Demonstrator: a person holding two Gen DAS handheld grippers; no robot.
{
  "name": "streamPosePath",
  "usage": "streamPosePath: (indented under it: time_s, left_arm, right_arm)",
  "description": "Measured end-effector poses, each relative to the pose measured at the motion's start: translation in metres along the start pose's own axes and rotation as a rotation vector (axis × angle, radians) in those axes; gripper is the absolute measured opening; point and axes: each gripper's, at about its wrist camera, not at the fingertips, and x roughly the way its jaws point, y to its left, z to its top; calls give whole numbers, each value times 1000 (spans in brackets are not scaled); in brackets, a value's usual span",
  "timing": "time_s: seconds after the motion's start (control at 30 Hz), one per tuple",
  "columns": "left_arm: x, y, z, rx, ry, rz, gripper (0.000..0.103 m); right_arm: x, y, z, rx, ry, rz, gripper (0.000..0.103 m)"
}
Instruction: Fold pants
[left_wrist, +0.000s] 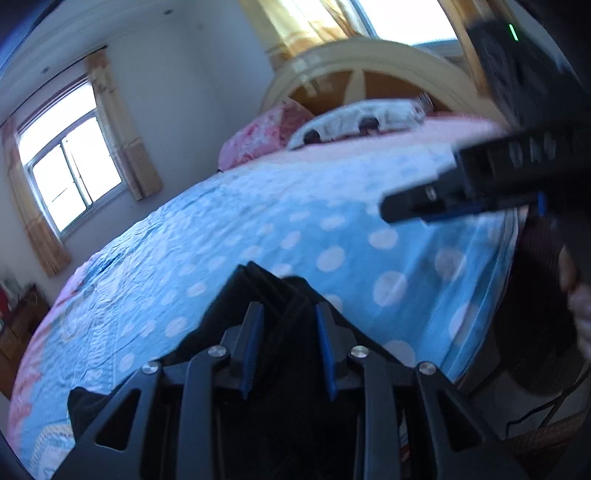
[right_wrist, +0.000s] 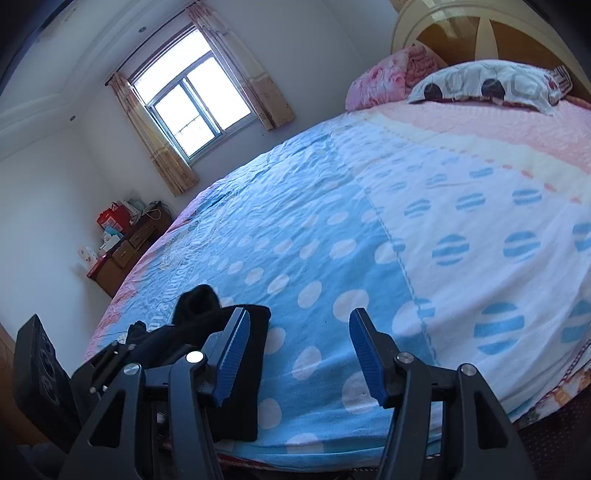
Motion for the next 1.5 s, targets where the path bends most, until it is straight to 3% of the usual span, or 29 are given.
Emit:
streamPosePath:
  time_s: [0.13,0.2,0.3,0.33,0.43,0.47,0.57,0.63,0.73,0.83,0.9,0.97,1.03,1.1,1.2,1.3,1.37,1.5]
  left_arm:
    - [-17,-17,-6,81,-35,-20,63]
    - [-32,-8,-2,54,-52,-61,72]
    - [-57,33,3,-86,-47,-124,74]
    - [-71,58,4,-163,-48,-127,81]
    - [-100,119,-5,-307,-86,-47,96]
    - [-107,145,-11,-352,-78,51,97]
    - [-109,193,-31,-418,-18,230,96]
    - [-106,211,-43,-470,20,280,96]
    - [-98,220,-50,-535,43,254,96]
    - [-79,200,-51,-517,71,222,96]
    - [-52,190,-52,-496,121,226,96]
    - [-18,184,-66,-465,219,301,96]
    - [2,193,-87,-533,300,277,96]
    - [1,206,-100,-639,299,220,98]
    - [-20,217,-95,-654,280,268,98]
    - [-55,218,-78,-617,176,327,97]
    - [-64,210,-67,-566,147,305,97]
    - [-44,194,-69,-505,200,304,97]
  right_arm:
    - [4,-2,-2,8,15,4,58]
    - [3,-2,-1,4,4,3,58]
    - [0,3,1,-12,-13,15,58]
    - [-1,7,2,-25,-18,30,58]
    - [0,38,6,-134,-9,98,58]
    - [3,54,6,-187,2,128,58]
    - [25,106,-3,-354,97,228,58]
    - [41,135,-15,-452,137,248,58]
    - [63,165,-38,-578,208,268,58]
    - [79,156,-56,-605,306,198,58]
    - [76,134,-63,-575,338,163,58]
    - [63,109,-68,-500,334,194,58]
    - [49,91,-72,-450,305,220,58]
    - [40,84,-78,-451,294,221,58]
    - [36,86,-70,-446,299,218,58]
    - [13,95,-45,-426,150,261,58]
    - [14,98,-26,-404,100,285,58]
    - [70,93,-10,-386,202,214,58]
